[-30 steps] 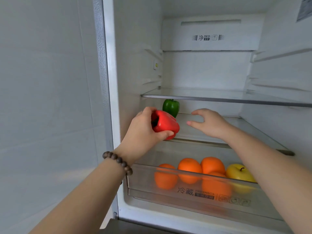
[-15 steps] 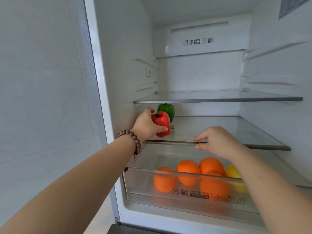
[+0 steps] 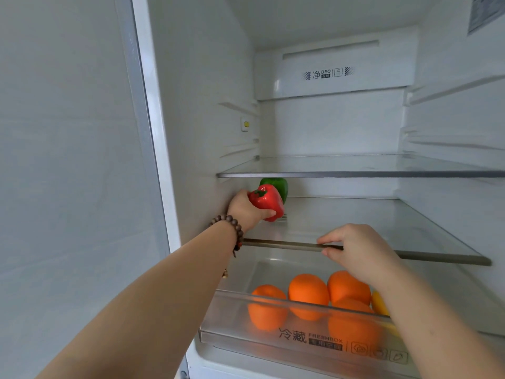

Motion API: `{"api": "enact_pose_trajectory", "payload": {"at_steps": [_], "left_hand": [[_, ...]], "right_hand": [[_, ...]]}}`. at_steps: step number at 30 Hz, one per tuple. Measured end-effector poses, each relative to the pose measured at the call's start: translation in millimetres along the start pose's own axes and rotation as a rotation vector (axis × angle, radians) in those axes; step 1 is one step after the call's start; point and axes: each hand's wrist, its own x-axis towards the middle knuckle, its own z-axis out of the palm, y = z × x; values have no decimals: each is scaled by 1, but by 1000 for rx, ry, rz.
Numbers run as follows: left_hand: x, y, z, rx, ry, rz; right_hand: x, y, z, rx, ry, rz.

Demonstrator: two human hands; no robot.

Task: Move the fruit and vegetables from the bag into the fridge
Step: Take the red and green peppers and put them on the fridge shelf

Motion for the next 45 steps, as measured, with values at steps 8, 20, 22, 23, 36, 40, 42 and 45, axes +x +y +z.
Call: {"api": "enact_pose_trajectory", "payload": {"at_steps": [8,20,22,23,36,40,42,45], "left_hand": [[14,6,5,37,-28,43],[-4,0,0,88,-42,31],[-12,-1,-3,158,-74,30],[-17,0,-5,198,-84,41],[-110,4,-58,467,-95,443],[-154,-15,-74,539,-66,539],[-183,-28,-82,544,-67,580],[-228,-52,-92,561,-82,586]], "right_hand": [[0,0,0,-7,-7,3],[-1,0,3,-10,-13,28],[-2,-1,2,-18,-18,27],[-3,-2,1,-23,-22,28],[-64,-53,-5,-57,29,14],[-106,-72,11,-168,86,20],[-130,-83,18,-205,103,33],[-171,-101,28,-145,123,37]]}}
